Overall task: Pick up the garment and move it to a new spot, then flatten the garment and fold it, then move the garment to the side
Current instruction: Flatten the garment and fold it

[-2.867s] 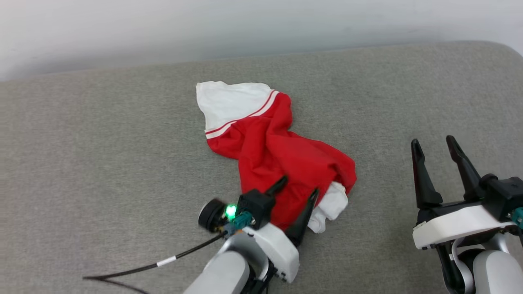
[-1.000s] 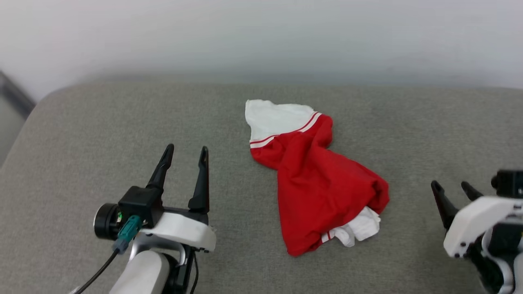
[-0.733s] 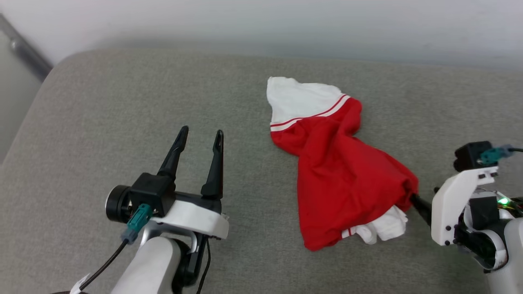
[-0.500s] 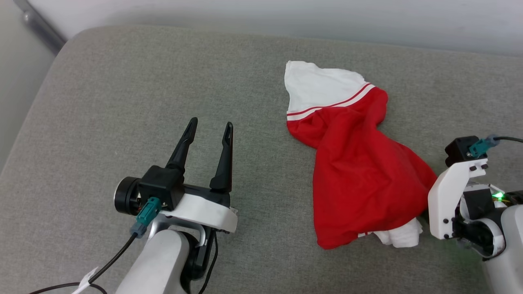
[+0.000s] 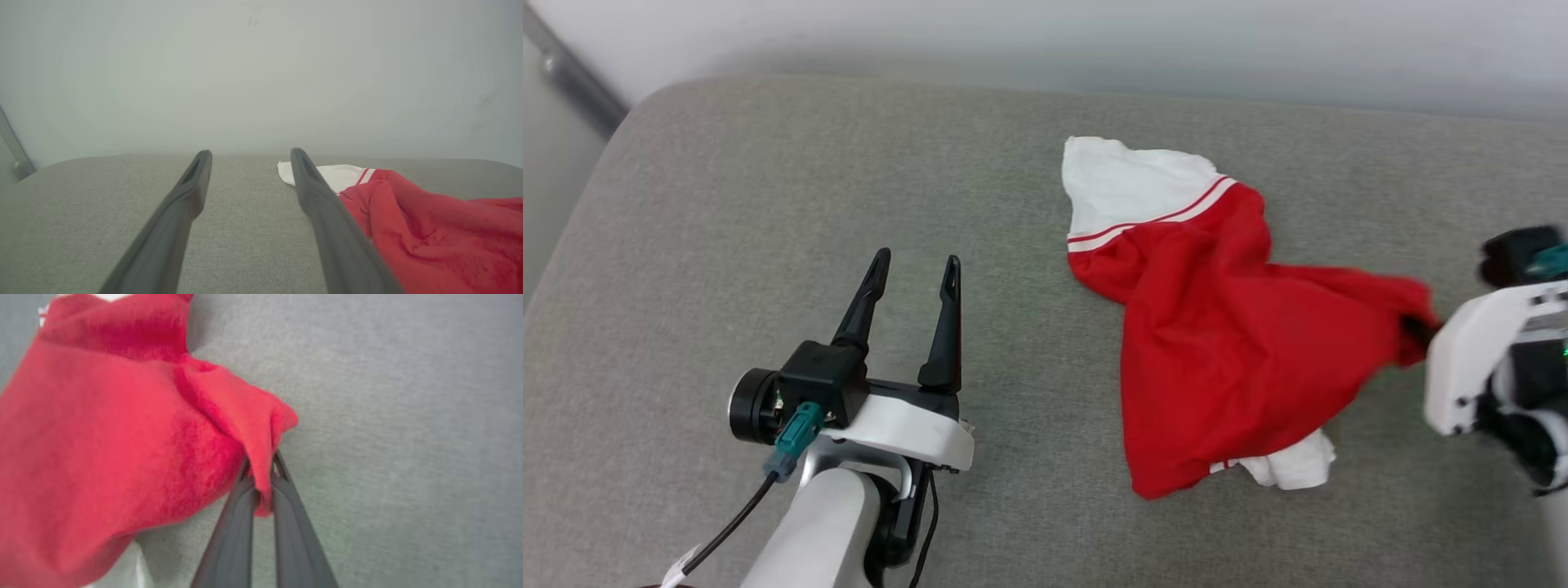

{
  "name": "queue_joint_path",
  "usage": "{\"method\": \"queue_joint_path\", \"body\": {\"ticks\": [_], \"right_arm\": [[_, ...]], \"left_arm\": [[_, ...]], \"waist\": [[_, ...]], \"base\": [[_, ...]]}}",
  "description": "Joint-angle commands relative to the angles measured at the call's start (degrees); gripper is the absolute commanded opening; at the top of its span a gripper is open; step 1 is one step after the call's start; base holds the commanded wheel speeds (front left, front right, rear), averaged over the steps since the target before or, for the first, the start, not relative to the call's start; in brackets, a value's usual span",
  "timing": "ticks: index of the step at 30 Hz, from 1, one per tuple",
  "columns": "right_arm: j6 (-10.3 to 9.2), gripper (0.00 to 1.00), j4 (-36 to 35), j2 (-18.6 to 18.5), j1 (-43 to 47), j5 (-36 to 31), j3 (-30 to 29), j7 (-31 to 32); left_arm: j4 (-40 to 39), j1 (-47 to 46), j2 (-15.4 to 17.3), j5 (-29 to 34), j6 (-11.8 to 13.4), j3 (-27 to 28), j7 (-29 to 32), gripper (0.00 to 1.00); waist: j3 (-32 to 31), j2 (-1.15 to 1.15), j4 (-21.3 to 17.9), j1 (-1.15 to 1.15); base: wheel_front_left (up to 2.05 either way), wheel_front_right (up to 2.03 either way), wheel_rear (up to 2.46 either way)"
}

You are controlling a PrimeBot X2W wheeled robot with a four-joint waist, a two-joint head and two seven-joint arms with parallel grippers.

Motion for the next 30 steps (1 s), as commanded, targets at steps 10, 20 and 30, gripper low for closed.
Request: {"method": "queue_joint_path", "body": {"ticks": [10,20,30], "right_arm": [[-0.04,0.0,5.75,-2.42,3.37,-4.39,-19.66,-7.98],[-0.03,1.0,11.73,3.25,7.27,-6.28,-22.33,-22.58],[-0.04,1.0,2.1,4.99,12.64,-10.24,-13.55,-40.46]], "left_arm": [[-0.61,0.98,0.61,0.25,-0.17,-0.21,-0.28,1.0],[-0.08,3.59,1.87,-0.62,0.98,0.92,-0.05,1.0],[-0.64,7.88,3.45,-1.54,2.05,1.11,1.91,1.0]], "waist": [[-0.76,0.0,-2.93,-0.01],[-2.37,0.0,-4.31,-0.01],[-8.5,0.0,-5.75,-0.01]], "base": [[0.0,0.0,0.0],[0.0,0.0,0.0],[0.0,0.0,0.0]]}}
